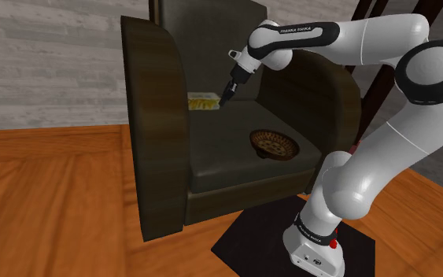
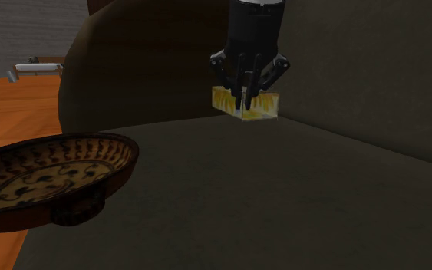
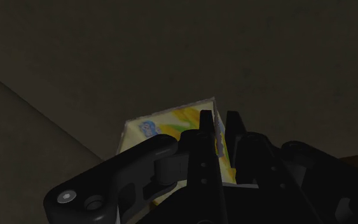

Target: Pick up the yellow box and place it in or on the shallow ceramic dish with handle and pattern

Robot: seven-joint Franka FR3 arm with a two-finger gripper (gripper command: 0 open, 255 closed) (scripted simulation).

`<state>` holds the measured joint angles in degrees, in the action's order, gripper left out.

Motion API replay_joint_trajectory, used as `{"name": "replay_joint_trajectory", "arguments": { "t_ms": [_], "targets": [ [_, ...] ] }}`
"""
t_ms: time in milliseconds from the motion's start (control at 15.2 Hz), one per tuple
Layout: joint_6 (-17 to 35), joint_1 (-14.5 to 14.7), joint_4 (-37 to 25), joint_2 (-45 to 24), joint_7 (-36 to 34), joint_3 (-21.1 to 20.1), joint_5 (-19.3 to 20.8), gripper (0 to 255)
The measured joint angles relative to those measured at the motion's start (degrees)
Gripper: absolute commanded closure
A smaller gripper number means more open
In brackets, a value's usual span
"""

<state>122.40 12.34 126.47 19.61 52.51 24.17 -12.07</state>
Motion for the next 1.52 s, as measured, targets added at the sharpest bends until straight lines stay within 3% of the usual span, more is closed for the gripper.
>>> {"name": "replay_joint_trajectory", "arguments": {
  "t_ms": [1122,1518],
  "targets": [
    [-12.28,0.08,-12.69,-0.01,-3.58,-0.74,1.20,255],
    [-14.40,-2.32,-3.82,11.80,-6.37,-3.63,4.83,255]
  ]
}}
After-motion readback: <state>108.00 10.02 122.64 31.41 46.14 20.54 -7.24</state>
